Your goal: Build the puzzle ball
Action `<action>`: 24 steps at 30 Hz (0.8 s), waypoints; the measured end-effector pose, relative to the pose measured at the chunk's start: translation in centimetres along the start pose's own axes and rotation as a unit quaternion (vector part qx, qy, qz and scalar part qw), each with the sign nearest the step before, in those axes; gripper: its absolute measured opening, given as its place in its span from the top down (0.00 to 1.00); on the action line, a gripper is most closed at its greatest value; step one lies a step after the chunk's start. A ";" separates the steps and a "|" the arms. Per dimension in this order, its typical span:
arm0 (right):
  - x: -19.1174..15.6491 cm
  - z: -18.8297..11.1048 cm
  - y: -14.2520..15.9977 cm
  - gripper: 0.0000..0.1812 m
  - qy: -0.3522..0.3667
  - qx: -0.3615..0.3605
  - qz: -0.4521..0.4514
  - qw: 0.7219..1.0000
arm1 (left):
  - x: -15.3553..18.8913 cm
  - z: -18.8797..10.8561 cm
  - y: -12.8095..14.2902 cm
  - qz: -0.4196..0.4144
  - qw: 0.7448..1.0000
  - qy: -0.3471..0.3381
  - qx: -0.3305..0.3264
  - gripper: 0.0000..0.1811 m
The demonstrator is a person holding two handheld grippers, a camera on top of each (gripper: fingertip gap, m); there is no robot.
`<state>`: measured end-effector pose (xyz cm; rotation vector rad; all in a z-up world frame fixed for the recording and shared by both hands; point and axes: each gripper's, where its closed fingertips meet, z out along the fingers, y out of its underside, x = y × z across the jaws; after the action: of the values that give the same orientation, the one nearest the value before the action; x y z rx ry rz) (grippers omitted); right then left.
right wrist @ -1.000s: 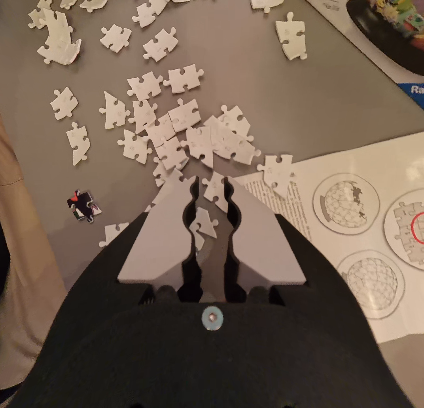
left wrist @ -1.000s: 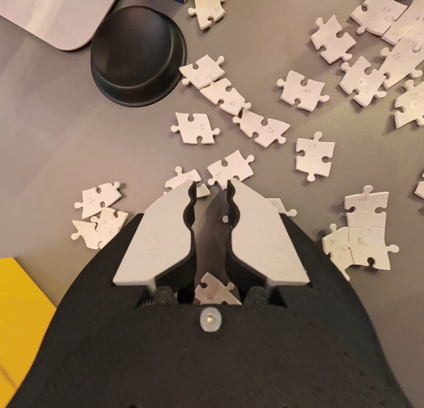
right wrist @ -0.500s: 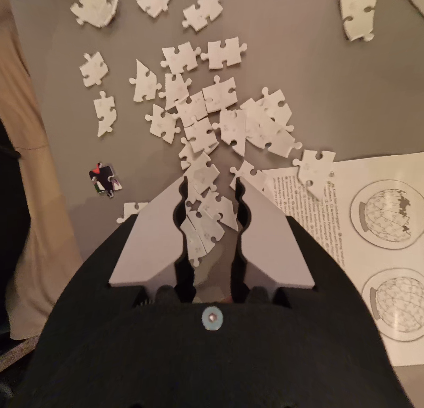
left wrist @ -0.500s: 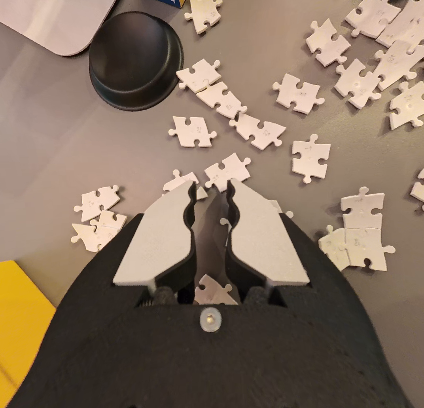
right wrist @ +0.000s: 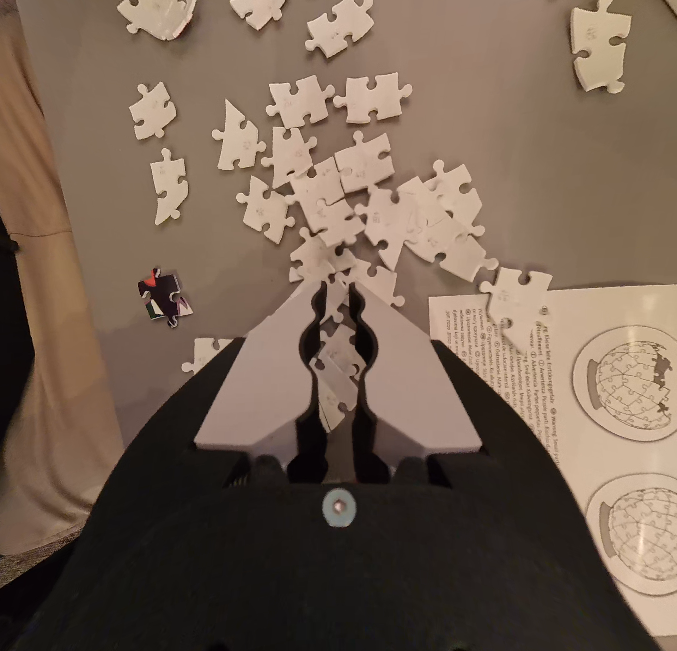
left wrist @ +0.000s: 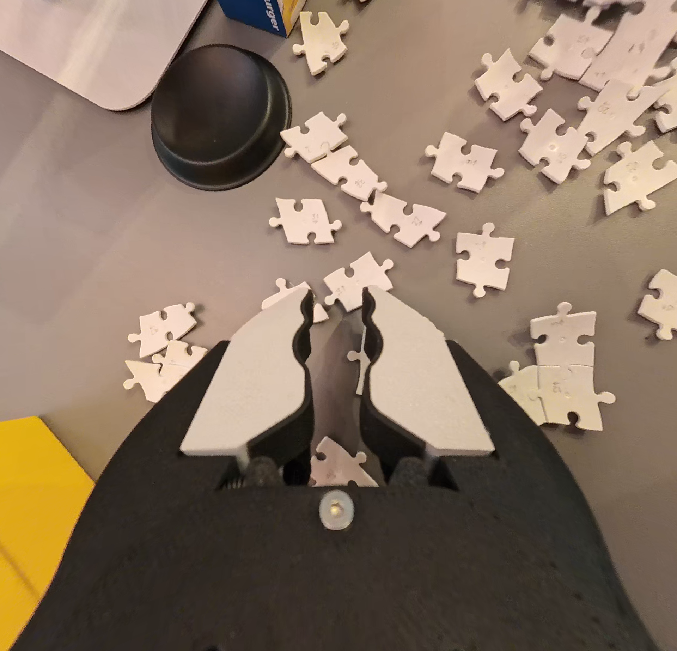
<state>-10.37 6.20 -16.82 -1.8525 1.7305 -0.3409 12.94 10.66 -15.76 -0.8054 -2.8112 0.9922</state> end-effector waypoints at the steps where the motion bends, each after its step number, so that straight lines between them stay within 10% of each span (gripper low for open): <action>1: 0.0 0.0 0.0 0.95 -0.003 0.000 0.000 1.000 | 0.0 -0.1 -0.1 0.000 1.000 0.000 0.001 0.87; 24: -1.0 -4.4 -5.6 1.00 -0.047 0.140 0.043 0.988 | 2.2 -2.3 -1.1 0.025 0.999 0.016 0.016 0.86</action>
<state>-8.33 6.13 -9.92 -1.5646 1.6022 -0.4320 11.00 12.29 -13.53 -0.8852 -2.7542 1.0196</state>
